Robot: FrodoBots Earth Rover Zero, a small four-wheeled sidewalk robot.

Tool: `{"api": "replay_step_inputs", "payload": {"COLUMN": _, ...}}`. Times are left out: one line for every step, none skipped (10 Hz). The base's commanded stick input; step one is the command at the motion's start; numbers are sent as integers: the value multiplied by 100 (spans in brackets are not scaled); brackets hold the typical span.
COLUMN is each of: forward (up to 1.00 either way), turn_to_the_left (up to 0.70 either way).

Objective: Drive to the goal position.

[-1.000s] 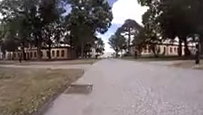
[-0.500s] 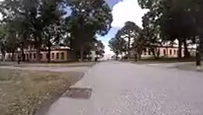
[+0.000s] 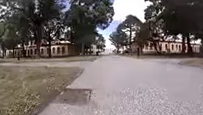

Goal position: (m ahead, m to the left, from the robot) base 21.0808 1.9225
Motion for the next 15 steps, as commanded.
{"api": "replay_step_inputs", "payload": {"forward": 70, "turn_to_the_left": -19}}
{"api": "replay_step_inputs", "payload": {"forward": 70, "turn_to_the_left": -24}}
{"api": "replay_step_inputs", "payload": {"forward": 70, "turn_to_the_left": -27}}
{"api": "replay_step_inputs", "payload": {"forward": 70, "turn_to_the_left": -17}}
{"api": "replay_step_inputs", "payload": {"forward": 70, "turn_to_the_left": -6}}
{"api": "replay_step_inputs", "payload": {"forward": 70, "turn_to_the_left": 0}}
{"api": "replay_step_inputs", "payload": {"forward": 70, "turn_to_the_left": 0}}
{"api": "replay_step_inputs", "payload": {"forward": 70, "turn_to_the_left": -17}}
{"api": "replay_step_inputs", "payload": {"forward": 70, "turn_to_the_left": -28}}
{"api": "replay_step_inputs", "payload": {"forward": 70, "turn_to_the_left": -28}}
{"api": "replay_step_inputs", "payload": {"forward": 70, "turn_to_the_left": -28}}
{"api": "replay_step_inputs", "payload": {"forward": 70, "turn_to_the_left": -28}}
{"api": "replay_step_inputs", "payload": {"forward": 70, "turn_to_the_left": -28}}
{"api": "replay_step_inputs", "payload": {"forward": 70, "turn_to_the_left": -28}}
{"api": "replay_step_inputs", "payload": {"forward": 70, "turn_to_the_left": -28}}
